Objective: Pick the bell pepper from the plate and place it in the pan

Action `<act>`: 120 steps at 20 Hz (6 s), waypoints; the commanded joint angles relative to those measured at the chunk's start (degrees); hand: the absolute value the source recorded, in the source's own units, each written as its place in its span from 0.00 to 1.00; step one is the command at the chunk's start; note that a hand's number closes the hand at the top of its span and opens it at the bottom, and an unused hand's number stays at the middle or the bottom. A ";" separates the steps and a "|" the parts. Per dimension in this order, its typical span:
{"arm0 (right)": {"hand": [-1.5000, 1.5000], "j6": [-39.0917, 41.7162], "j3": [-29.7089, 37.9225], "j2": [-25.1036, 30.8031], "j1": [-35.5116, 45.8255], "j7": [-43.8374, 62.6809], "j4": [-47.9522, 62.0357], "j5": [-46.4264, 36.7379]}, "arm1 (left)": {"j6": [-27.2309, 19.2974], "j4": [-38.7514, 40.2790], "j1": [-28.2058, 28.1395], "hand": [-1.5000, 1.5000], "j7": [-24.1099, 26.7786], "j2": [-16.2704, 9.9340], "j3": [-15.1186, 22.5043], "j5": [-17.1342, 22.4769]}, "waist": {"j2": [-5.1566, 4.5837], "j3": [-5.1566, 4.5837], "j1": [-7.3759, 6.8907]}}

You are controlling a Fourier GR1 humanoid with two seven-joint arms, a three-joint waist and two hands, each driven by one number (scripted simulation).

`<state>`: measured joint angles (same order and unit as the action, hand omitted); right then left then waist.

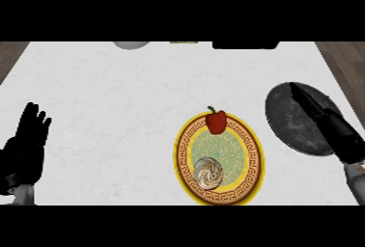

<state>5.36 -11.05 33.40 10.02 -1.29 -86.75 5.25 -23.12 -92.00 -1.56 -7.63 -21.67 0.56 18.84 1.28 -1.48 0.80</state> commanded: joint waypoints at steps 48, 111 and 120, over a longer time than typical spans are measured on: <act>0.00 17.82 -21.69 -3.56 15.28 4.47 -11.39 -67.51 | 8.56 1.84 9.59 0.50 -2.11 6.74 5.21 -6.74 | -1.21 1.46 -0.80; 1.00 -10.33 -9.34 -33.37 23.63 -4.74 38.30 -96.48 | 18.91 1.11 11.39 0.50 -5.74 11.11 -5.29 -12.63 | -1.34 1.49 -1.20; 1.00 -1.08 -10.08 -30.46 8.23 -8.64 10.48 -89.30 | 17.36 -1.44 7.22 0.50 -5.23 13.13 -4.35 -13.80 | -0.40 1.44 1.20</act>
<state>-0.92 -20.72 2.04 26.76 -8.71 -65.44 -88.06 -4.87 -91.96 8.57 -14.21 -9.66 -4.48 6.06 0.48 -0.06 0.88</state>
